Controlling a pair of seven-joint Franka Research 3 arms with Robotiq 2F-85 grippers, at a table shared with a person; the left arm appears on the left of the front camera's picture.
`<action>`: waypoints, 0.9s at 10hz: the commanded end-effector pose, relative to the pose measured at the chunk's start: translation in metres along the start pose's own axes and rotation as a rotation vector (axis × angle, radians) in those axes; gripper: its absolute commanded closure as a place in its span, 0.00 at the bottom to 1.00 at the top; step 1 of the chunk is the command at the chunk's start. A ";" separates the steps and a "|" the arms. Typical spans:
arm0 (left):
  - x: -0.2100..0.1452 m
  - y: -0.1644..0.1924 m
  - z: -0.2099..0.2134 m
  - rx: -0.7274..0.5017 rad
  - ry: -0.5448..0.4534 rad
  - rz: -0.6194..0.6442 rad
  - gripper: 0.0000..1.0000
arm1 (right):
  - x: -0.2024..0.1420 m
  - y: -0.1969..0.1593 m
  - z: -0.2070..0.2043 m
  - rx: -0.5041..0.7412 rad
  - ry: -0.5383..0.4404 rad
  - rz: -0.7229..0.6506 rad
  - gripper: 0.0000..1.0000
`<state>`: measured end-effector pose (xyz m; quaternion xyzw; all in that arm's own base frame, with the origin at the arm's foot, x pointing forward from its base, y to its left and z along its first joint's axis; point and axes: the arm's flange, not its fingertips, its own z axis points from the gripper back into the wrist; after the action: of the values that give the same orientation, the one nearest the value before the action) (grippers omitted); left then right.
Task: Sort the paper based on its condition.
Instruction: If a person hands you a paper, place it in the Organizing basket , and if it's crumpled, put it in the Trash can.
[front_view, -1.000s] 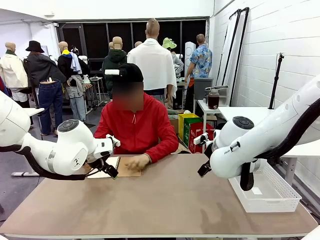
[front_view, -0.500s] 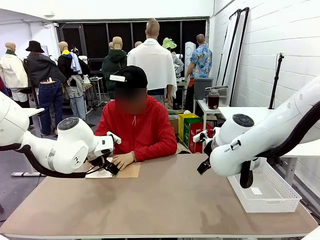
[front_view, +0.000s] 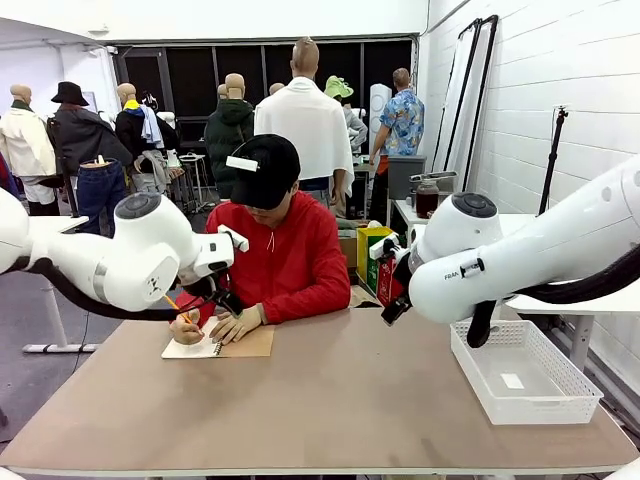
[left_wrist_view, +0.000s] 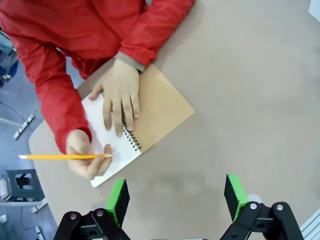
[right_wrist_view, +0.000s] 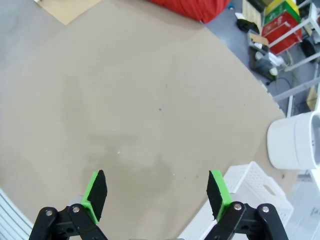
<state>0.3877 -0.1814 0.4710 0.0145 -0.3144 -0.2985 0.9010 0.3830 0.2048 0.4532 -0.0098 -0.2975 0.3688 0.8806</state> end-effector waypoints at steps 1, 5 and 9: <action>0.011 -0.004 0.020 0.032 0.001 0.004 0.00 | 0.010 0.011 0.017 -0.010 -0.006 0.020 0.00; 0.020 -0.004 0.054 0.010 -0.032 -0.016 0.00 | 0.033 0.020 0.043 0.003 -0.070 0.062 0.00; 0.001 0.005 0.067 -0.064 -0.077 -0.022 0.00 | 0.040 0.018 0.054 0.012 -0.118 0.055 0.00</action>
<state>0.3594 -0.1771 0.5286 -0.0025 -0.3399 -0.3068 0.8890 0.3639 0.2342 0.5127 -0.0038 -0.3447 0.3936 0.8522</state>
